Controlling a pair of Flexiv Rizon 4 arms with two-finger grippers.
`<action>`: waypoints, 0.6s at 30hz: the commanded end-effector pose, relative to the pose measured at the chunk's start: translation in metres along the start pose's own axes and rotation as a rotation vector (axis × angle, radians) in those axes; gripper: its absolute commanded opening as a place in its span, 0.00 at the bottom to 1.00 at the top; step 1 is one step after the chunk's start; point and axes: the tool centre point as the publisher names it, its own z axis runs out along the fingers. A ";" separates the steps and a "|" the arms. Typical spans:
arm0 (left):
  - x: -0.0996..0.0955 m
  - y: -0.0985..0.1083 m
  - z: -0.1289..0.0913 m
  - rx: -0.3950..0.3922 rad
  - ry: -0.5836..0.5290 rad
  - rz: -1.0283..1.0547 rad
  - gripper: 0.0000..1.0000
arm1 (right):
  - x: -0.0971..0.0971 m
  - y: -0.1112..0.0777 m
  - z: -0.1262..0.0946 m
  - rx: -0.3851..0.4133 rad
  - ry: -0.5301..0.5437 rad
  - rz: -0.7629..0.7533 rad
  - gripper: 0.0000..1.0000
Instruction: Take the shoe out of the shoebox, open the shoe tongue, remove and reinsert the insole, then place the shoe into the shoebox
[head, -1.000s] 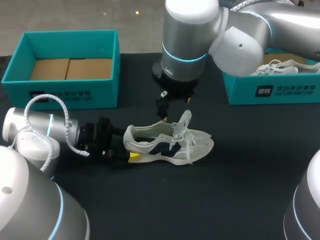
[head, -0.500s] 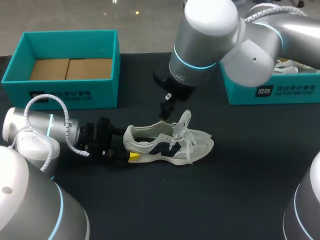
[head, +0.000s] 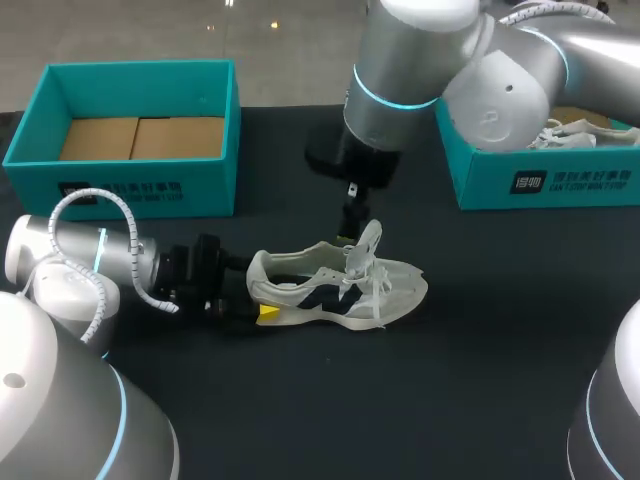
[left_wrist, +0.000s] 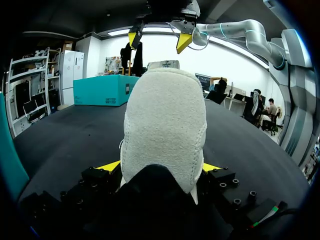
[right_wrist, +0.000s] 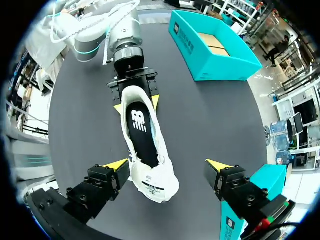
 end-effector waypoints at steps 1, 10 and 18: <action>0.000 0.000 0.001 -0.001 0.000 0.000 0.00 | -0.007 0.012 0.000 0.069 0.032 -0.026 1.00; 0.000 0.000 0.001 -0.001 0.000 0.000 0.00 | -0.010 0.017 0.005 0.161 0.049 -0.059 1.00; 0.000 0.000 0.001 -0.001 0.000 0.000 0.00 | -0.013 0.035 0.013 0.254 0.058 -0.139 0.00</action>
